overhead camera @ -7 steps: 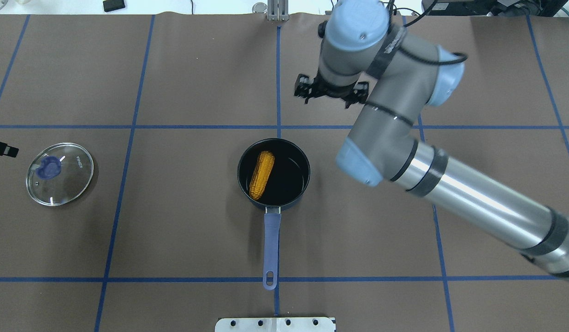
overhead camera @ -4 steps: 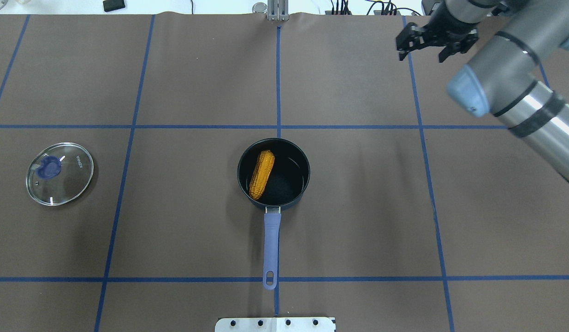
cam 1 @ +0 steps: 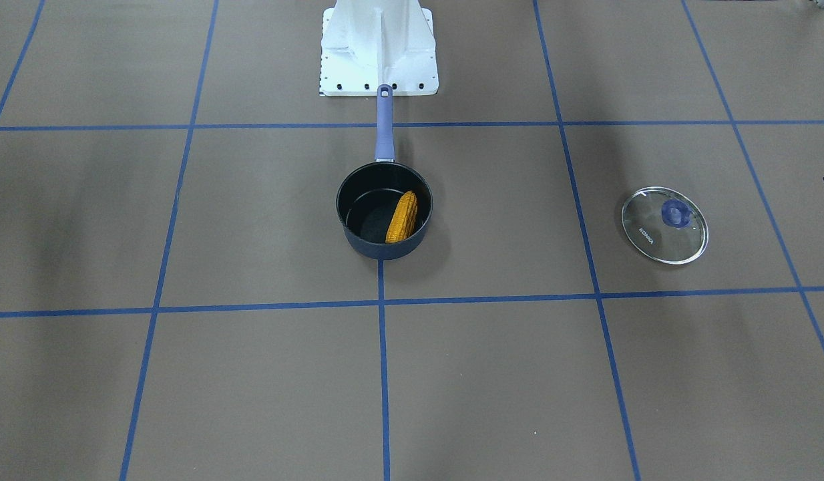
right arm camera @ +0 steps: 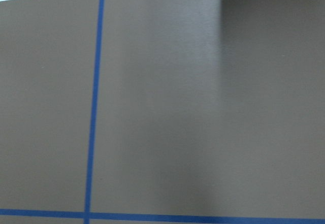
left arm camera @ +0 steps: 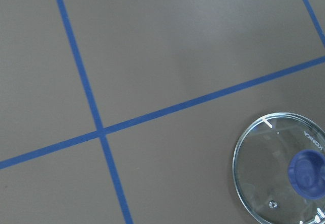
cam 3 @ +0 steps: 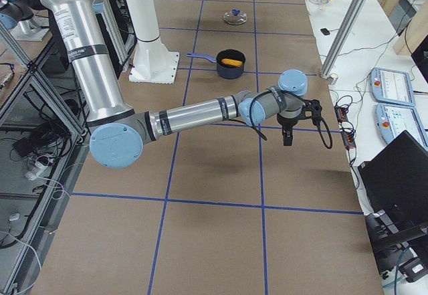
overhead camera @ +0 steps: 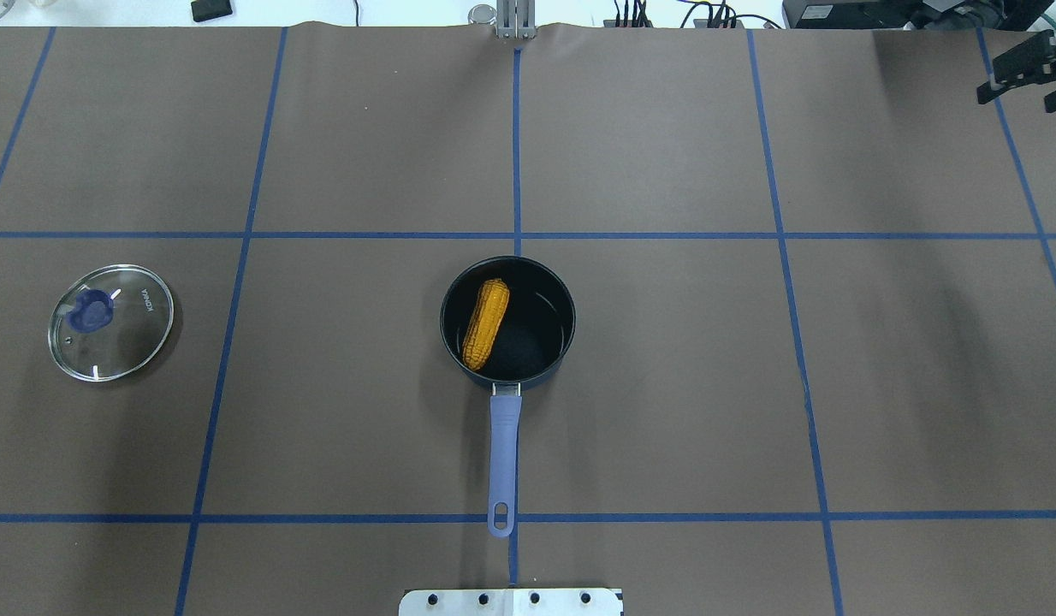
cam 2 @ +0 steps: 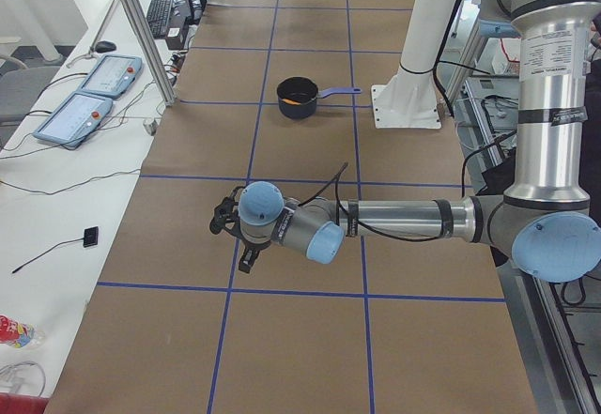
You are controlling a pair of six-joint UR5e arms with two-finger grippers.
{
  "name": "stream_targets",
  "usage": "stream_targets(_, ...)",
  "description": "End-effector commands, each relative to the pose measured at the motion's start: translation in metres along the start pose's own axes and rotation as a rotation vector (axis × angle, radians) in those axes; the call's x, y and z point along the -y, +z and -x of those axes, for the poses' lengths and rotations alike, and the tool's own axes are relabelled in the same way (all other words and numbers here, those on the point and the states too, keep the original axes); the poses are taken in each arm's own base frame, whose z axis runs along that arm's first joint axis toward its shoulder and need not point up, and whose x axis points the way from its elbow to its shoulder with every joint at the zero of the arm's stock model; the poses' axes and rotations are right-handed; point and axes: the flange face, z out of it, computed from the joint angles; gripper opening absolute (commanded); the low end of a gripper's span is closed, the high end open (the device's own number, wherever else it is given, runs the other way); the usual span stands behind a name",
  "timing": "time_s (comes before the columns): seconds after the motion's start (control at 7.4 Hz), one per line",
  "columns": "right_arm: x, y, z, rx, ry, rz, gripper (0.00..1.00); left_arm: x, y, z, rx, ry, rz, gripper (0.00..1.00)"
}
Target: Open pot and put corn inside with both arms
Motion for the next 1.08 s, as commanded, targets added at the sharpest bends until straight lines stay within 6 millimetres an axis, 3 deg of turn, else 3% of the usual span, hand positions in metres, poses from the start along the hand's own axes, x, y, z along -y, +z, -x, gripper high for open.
stream_targets(0.0, -0.020, -0.020, -0.076, -0.028, 0.006, -0.011, 1.00, -0.004, -0.013, 0.016, -0.015, -0.038, -0.019, 0.98)
stream_targets(0.27, -0.047, -0.017, -0.112, -0.051, 0.054, -0.001, 1.00, -0.009, -0.009, 0.025, -0.029, -0.062, -0.010, 0.98)
stream_targets(0.54, -0.062, -0.012, -0.133, -0.083, 0.078, 0.006, 1.00, -0.012, -0.005, 0.033, -0.021, -0.082, 0.002, 0.98)
stream_targets(0.95, -0.068, -0.012, -0.136, -0.089, 0.072, 0.009, 1.00, -0.010, -0.006, 0.032, -0.021, -0.082, 0.000, 0.98)
